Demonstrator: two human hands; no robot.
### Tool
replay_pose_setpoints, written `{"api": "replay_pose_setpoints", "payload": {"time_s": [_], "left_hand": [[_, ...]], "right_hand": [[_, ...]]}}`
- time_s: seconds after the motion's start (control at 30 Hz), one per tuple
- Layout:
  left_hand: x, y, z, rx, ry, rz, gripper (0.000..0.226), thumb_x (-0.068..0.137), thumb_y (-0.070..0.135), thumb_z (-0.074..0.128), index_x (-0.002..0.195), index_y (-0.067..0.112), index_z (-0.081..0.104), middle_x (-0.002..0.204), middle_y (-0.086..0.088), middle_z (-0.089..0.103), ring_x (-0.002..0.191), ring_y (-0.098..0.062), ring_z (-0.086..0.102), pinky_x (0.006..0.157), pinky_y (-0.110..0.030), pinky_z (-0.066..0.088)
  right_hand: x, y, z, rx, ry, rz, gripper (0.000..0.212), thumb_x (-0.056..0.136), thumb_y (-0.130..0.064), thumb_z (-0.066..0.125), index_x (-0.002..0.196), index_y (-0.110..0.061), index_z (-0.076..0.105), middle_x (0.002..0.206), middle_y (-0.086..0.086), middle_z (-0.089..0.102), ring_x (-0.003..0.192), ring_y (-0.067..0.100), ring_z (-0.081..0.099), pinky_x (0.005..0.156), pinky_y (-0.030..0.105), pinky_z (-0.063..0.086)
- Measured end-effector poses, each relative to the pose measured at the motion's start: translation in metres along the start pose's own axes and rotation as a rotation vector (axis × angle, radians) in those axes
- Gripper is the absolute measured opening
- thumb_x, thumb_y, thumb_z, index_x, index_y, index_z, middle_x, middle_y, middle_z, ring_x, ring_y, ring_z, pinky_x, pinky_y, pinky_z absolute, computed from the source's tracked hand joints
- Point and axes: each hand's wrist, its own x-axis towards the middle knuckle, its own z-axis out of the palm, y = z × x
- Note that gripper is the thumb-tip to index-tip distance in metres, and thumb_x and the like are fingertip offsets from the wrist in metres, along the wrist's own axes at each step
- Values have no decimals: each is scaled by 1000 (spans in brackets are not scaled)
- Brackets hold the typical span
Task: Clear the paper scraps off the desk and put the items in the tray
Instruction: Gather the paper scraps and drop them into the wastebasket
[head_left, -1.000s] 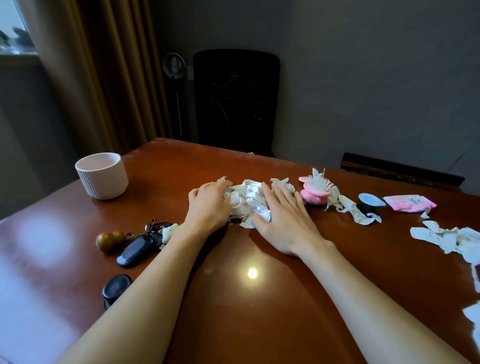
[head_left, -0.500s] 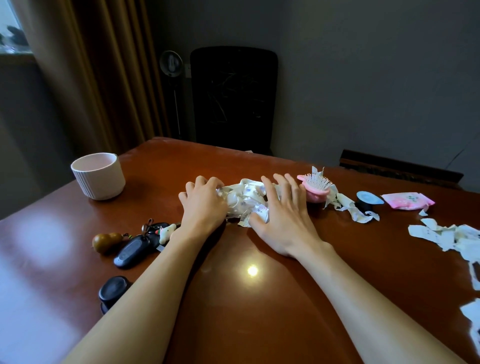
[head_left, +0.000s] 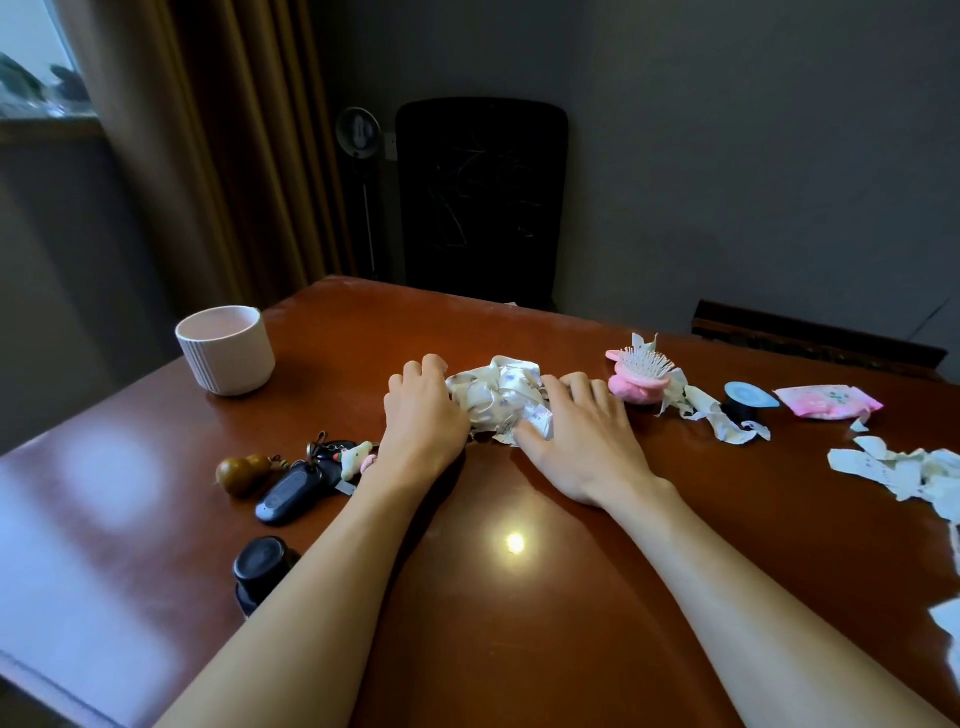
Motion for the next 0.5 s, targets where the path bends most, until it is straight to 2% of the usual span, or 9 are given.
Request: {"api": "replay_pose_setpoints", "payload": {"time_s": [0.1,0.2,0.4,0.5], "left_hand": [[-7,4,-2,-63,25,-21,22,91,4,42,112,10,44,114,-10,50,101,-26,40,90,-39,39],[-14,6,-7,-102,18,-34,17,86,1,41,100,11,41,103,-8,47,95,-26,40,86,-43,42],[-34,7,-7,-11,11,31,13,88,5,44,100,10,45,103,-8,50,93,-26,41,85,-42,42],[-44,5,-5,45,14,98,8,93,11,47,101,13,47,105,-6,51,92,-23,41,85,-37,40]], "right_hand": [[-1,0,3,-31,34,12,53,90,-56,36,126,-20,50,119,-2,45,111,22,39,102,39,32],[-4,1,3,-47,73,13,47,92,-52,39,123,-20,52,114,-1,48,107,22,41,98,37,33],[-13,-4,-3,-3,109,1,31,95,-38,45,111,-16,57,105,3,54,96,23,45,88,36,42],[-20,-5,-6,50,108,7,26,96,-33,45,107,-14,58,104,4,55,95,23,48,87,35,41]]}}
